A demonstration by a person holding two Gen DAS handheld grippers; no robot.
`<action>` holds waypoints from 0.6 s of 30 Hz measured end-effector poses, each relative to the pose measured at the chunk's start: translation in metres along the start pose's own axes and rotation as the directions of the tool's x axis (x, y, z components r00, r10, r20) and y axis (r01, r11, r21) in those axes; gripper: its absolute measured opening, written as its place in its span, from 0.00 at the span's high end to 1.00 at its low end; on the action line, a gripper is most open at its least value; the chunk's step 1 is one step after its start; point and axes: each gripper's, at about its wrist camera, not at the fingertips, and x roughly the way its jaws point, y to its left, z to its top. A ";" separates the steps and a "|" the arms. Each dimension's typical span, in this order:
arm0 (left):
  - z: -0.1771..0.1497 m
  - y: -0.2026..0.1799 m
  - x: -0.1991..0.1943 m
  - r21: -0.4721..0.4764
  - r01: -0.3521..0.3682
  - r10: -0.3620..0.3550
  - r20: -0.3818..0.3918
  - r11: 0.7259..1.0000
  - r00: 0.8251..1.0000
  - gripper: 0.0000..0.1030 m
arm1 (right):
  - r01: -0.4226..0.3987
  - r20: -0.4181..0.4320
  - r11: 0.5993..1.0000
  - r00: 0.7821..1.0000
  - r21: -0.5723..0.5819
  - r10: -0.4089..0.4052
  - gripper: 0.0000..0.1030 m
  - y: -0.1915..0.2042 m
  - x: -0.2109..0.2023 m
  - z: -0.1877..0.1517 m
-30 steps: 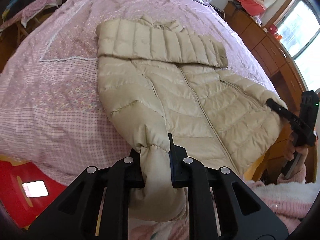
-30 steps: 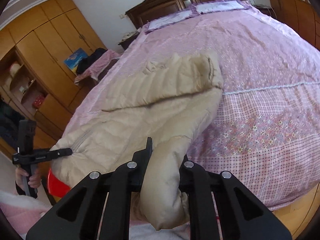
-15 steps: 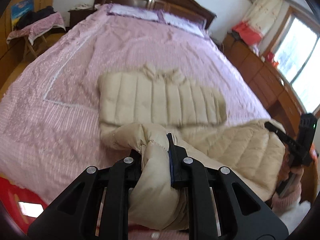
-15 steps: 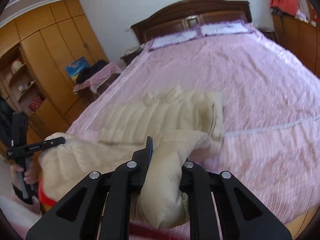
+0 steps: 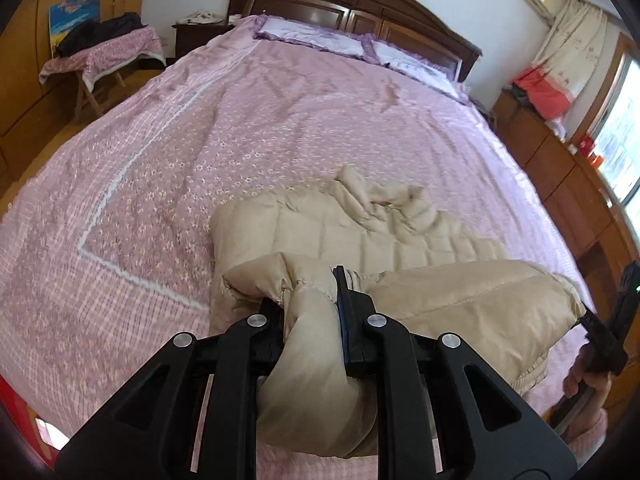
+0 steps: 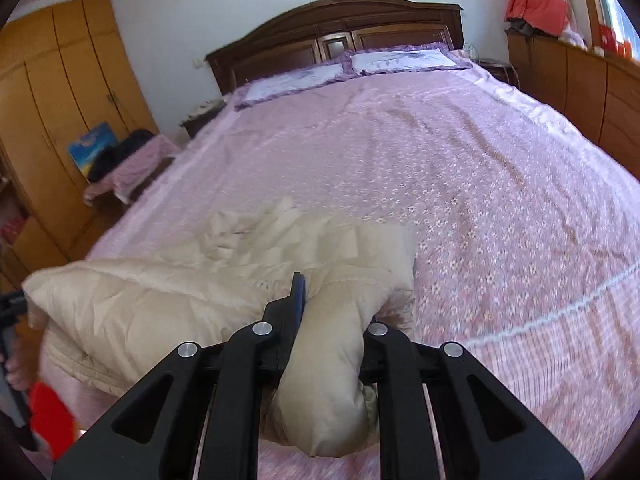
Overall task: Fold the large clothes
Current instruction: 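Lift the hem with both grippers and fold it over toward the collar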
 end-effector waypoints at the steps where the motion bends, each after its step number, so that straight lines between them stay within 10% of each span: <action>1: 0.002 0.000 0.008 0.004 -0.015 0.015 -0.006 1.000 1.000 0.84 | 0.016 -0.004 1.000 1.000 -0.009 -0.016 0.85 0.000 0.007 0.000; 18: -0.002 0.006 0.122 0.052 -0.154 0.159 -0.098 0.987 0.982 0.79 | 0.060 -0.098 0.998 0.993 0.012 -0.059 0.73 -0.015 0.105 -0.016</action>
